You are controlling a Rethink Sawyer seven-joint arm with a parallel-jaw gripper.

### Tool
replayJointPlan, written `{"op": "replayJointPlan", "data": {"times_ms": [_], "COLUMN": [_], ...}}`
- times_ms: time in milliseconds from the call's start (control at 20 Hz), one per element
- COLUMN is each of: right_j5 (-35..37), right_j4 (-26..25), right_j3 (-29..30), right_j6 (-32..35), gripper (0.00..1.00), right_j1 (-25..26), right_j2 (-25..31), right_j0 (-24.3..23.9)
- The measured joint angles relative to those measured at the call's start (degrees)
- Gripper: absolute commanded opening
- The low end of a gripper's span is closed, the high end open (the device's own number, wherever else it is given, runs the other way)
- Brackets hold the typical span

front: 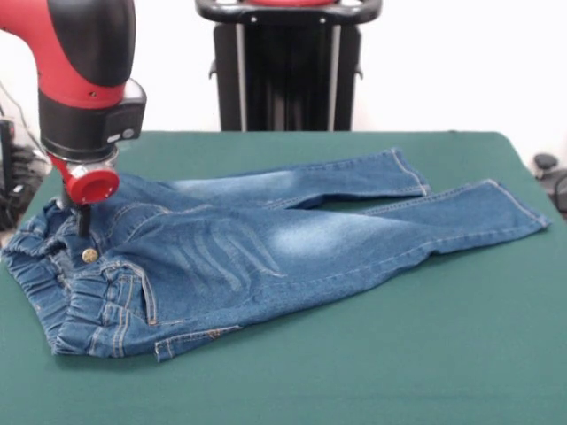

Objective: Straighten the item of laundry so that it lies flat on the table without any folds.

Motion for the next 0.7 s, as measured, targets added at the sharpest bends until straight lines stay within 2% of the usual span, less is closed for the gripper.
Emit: {"op": "replayJointPlan", "data": {"times_ms": [300,700], "right_j5": [-4.21,-4.34], "right_j4": [-1.02,-3.23], "right_j3": [0.83,0.81], "right_j6": [0.0,0.0], "gripper": [1.0,1.0], "right_j1": [-0.06,-0.18], "right_j2": [2.18,2.14], "right_j0": [-1.56,0.67]}}
